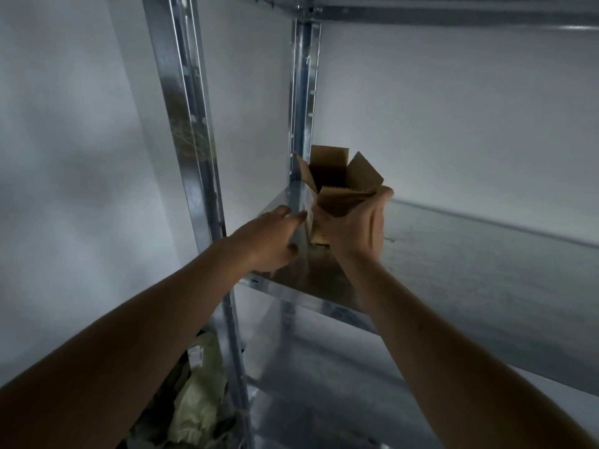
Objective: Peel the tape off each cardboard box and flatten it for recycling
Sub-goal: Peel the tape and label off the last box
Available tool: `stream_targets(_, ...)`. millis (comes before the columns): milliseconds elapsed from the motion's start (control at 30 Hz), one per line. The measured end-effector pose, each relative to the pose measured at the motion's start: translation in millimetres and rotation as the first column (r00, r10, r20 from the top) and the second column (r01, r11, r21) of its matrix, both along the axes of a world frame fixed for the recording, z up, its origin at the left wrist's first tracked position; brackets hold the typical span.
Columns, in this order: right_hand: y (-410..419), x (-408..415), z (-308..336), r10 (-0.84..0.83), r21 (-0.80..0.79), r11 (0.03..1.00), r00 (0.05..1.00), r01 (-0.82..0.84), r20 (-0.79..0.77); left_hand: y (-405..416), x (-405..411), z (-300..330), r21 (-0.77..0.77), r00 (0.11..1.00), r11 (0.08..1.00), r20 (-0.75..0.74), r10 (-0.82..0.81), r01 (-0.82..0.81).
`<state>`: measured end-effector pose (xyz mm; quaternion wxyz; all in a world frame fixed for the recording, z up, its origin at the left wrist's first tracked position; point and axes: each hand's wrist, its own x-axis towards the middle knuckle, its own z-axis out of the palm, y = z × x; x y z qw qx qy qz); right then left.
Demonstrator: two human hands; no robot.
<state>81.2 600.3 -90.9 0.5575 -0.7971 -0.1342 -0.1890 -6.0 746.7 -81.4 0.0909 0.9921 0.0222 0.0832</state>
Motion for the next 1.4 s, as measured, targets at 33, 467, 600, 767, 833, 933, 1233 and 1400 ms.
stream_targets(33,-6,1,1,-0.018,0.01,1.0,1.0,0.018,0.003,-4,3,1,0.026,1.0,1.0,-0.002,-0.011,0.011)
stream_targets(467,-149,-8,16,-0.18,-0.043,0.981,0.974,0.187,0.137,-116,47,30,0.124,0.972,0.964,-0.032,-0.233,0.235)
stream_targets(600,-215,-17,22,-0.275,-0.084,0.954,0.95,0.289,0.146,-177,59,36,0.159,0.948,0.935,-0.022,-0.319,0.318)
stream_targets(767,-314,-31,27,-0.373,-0.098,0.917,0.918,0.388,0.137,-271,66,43,0.187,0.912,0.894,-0.031,-0.409,0.408)
stream_targets(833,-359,-37,28,-0.391,-0.101,0.907,0.906,0.409,0.16,-314,68,44,0.203,0.901,0.88,-0.025,-0.434,0.43)
stream_targets(933,-428,-44,28,-0.433,-0.127,0.881,0.884,0.456,0.173,-382,69,42,0.231,0.888,0.862,-0.022,-0.458,0.451)
stream_targets(1233,-621,-55,32,-0.539,-0.115,0.816,0.817,0.567,0.203,-583,92,43,0.218,0.827,0.807,-0.001,-0.562,0.549)
stream_targets(1400,-710,-56,32,-0.624,-0.111,0.746,0.747,0.657,0.229,-679,109,47,0.22,0.762,0.74,-0.027,-0.647,0.636)
